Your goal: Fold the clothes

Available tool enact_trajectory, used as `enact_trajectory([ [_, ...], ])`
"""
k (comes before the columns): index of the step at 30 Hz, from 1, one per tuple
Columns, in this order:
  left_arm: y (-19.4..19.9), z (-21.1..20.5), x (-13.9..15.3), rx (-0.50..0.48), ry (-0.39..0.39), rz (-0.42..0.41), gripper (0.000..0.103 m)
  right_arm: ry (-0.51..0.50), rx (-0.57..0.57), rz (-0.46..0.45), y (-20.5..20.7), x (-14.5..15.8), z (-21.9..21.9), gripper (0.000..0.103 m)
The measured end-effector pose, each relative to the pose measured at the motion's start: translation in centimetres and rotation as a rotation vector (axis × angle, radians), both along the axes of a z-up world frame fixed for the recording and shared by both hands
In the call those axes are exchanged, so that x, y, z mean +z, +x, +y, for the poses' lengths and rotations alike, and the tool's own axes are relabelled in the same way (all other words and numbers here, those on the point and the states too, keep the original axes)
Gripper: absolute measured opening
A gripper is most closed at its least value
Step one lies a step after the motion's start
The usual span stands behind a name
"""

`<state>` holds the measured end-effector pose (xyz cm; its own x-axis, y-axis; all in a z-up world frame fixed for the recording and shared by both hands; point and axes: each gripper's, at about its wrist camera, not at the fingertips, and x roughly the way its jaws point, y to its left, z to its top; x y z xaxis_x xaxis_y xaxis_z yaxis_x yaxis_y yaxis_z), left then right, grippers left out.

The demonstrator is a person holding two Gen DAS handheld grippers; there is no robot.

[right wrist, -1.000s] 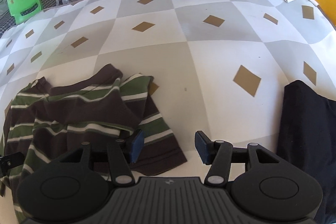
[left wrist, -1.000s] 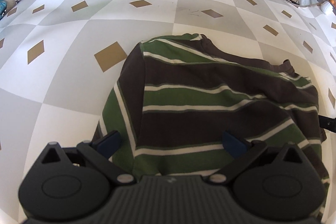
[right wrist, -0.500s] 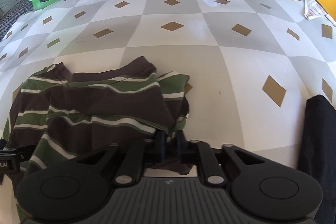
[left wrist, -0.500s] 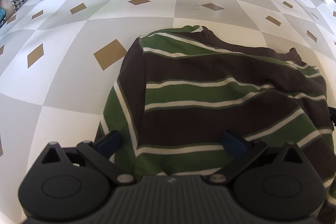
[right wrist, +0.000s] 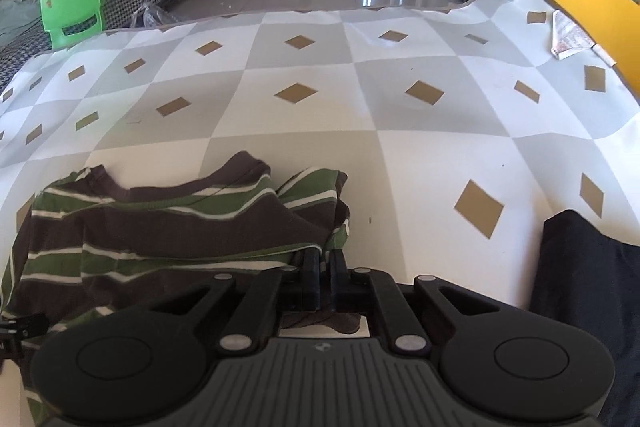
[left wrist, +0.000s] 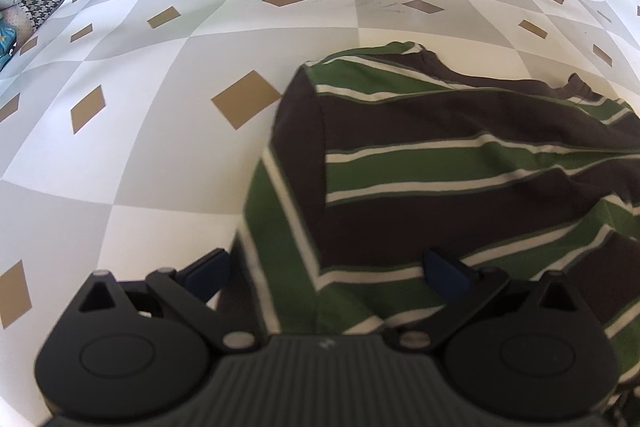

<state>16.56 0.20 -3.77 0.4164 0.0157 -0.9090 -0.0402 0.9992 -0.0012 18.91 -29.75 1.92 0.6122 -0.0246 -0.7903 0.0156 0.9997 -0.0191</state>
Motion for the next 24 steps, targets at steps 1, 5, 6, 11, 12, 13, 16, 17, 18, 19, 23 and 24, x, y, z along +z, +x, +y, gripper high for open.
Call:
enact_trajectory([
  [1, 0.0, 0.5, 0.0, 0.015, -0.008, 0.006, 0.103, 0.000, -0.009, 0.001, 0.0, 0.1, -0.2, 0.005],
  [5, -0.1, 2.1, -0.1, 0.024, 0.003, 0.009, 0.103, -0.042, -0.018, -0.018, -0.3, 0.8, -0.6, 0.005],
  [6, -0.3, 2.2, -0.1, 0.018, 0.008, 0.004, 0.103, -0.051, -0.023, -0.027, -0.4, 1.1, -0.8, 0.005],
  [11, -0.8, 2.6, 0.2, 0.010, 0.074, -0.010, 0.103, -0.061, -0.072, -0.064, -0.8, 2.5, -2.4, 0.004],
  [12, -0.9, 2.7, 0.3, 0.011, 0.101, -0.016, 0.103, -0.068, -0.084, -0.068, -0.8, 2.6, -2.8, 0.004],
  [13, -1.0, 2.8, 0.4, 0.012, 0.127, -0.023, 0.103, -0.071, -0.097, -0.070, -0.9, 2.6, -3.3, 0.004],
  [16, -1.2, 3.0, 0.5, 0.005, 0.199, -0.042, 0.103, -0.029, -0.122, -0.047, -1.1, 2.5, -4.6, 0.005],
  [17, -1.3, 3.0, 0.6, 0.005, 0.216, -0.045, 0.103, -0.023, -0.121, -0.041, -1.1, 2.5, -4.8, 0.005],
  [18, -1.3, 3.1, 0.6, 0.009, 0.228, -0.045, 0.103, -0.020, -0.120, -0.036, -1.2, 2.4, -4.9, 0.005],
  [19, -1.3, 3.3, 0.6, 0.015, 0.236, -0.045, 0.103, -0.027, -0.117, -0.037, -1.2, 2.4, -4.8, 0.005],
  [23, -1.2, 4.0, 0.8, 0.044, 0.255, -0.041, 0.103, -0.088, -0.139, -0.060, -1.6, 2.6, -5.0, 0.005],
  [24, -1.2, 4.1, 0.8, 0.057, 0.254, -0.033, 0.103, -0.098, -0.155, -0.067, -1.7, 2.8, -5.2, 0.005],
])
